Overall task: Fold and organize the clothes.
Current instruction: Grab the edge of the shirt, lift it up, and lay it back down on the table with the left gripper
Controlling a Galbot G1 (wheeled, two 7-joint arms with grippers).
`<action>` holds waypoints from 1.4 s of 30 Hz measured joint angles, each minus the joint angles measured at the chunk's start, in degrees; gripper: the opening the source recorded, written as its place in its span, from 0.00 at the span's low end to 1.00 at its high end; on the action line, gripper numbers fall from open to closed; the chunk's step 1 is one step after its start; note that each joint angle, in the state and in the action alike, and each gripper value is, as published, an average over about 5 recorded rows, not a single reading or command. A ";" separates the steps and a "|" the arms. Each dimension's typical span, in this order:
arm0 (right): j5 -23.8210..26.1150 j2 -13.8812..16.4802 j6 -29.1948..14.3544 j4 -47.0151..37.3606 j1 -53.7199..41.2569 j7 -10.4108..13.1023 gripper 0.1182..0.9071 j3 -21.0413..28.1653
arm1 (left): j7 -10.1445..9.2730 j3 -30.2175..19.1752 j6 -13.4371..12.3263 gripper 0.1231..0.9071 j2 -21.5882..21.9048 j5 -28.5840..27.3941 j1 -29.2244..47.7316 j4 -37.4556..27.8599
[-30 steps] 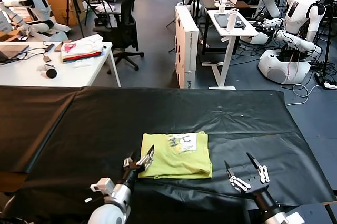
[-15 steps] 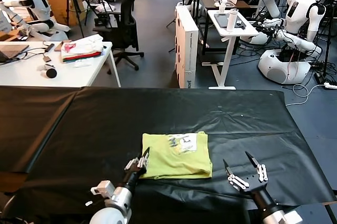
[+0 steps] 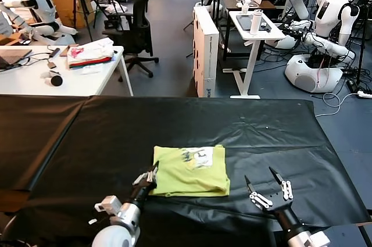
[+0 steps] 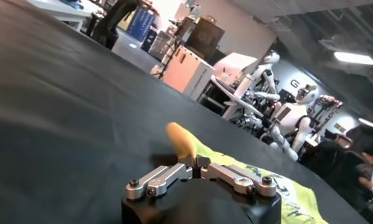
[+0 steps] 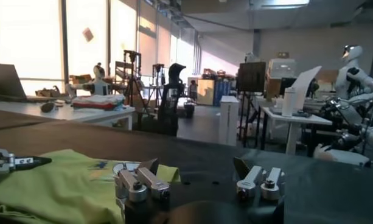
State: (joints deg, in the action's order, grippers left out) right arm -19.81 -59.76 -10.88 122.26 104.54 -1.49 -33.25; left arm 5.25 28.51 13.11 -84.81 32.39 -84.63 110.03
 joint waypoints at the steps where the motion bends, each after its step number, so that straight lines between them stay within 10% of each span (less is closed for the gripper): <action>1: 0.07 -0.04 0.01 -0.15 -0.16 0.05 1.00 0.08 | -0.19 0.59 0.27 0.06 0.76 0.35 0.18 0.10; 22: 0.85 -1.50 0.74 -3.39 -4.87 1.24 1.00 3.05 | -3.26 20.58 6.56 0.06 24.85 14.59 -5.22 6.49; 30: 0.99 -2.39 0.81 -4.03 -5.66 1.57 1.00 3.01 | -8.42 27.58 11.52 0.06 30.81 21.78 -5.31 12.70; 38: 2.60 -3.64 0.88 -3.36 -4.09 1.76 1.00 1.40 | -16.50 18.43 16.67 0.06 25.11 25.90 -0.68 20.88; 42: 4.28 -4.59 0.91 -2.82 -2.85 1.82 1.00 0.70 | -17.08 7.80 16.63 0.06 19.07 22.04 2.50 20.72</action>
State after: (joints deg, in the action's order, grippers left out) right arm -15.53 -64.35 -9.98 119.44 101.68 0.32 -32.55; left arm -11.83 36.30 29.74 -65.74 54.43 -82.13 130.75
